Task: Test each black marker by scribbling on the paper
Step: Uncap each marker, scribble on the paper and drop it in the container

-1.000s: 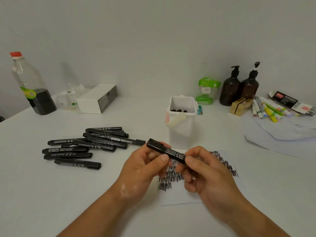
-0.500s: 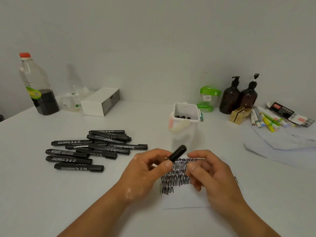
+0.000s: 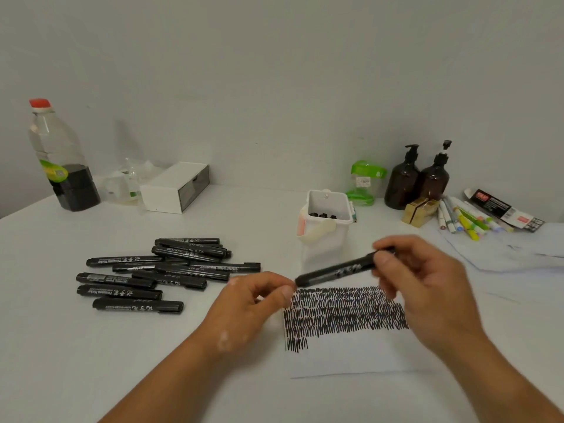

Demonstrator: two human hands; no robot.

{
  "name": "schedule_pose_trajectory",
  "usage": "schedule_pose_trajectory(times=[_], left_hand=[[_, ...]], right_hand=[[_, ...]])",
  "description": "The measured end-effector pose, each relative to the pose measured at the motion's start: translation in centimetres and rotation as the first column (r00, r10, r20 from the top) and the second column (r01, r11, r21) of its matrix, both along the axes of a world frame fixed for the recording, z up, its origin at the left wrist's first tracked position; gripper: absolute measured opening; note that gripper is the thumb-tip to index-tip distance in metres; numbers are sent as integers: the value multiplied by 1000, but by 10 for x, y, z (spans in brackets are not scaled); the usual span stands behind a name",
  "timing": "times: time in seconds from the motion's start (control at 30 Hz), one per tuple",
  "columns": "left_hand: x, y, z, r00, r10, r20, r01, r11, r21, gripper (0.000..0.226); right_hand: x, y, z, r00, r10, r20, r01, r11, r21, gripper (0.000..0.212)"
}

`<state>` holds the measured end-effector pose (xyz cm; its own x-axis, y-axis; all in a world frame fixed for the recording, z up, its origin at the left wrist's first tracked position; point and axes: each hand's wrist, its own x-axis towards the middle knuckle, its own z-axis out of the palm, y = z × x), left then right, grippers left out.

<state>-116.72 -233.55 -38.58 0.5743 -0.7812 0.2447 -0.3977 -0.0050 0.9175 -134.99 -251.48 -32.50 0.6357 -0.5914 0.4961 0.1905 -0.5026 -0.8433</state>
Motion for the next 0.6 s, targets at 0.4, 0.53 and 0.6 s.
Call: schedule_pose_trajectory(times=[0.4, 0.53, 0.6], left_hand=[[8, -3, -6, 988, 81, -133, -82, 997, -1, 14], [10, -2, -7, 984, 99, -147, -100, 995, 4, 13], [11, -2, -7, 982, 105, -157, -106, 994, 4, 14]], right_hand=[[55, -41, 149, 931, -335, -146, 193, 789, -584, 8], [95, -37, 139, 856, -391, -339, 32, 695, -719, 5], [111, -36, 128, 811, -427, -399, -25, 658, -753, 10]])
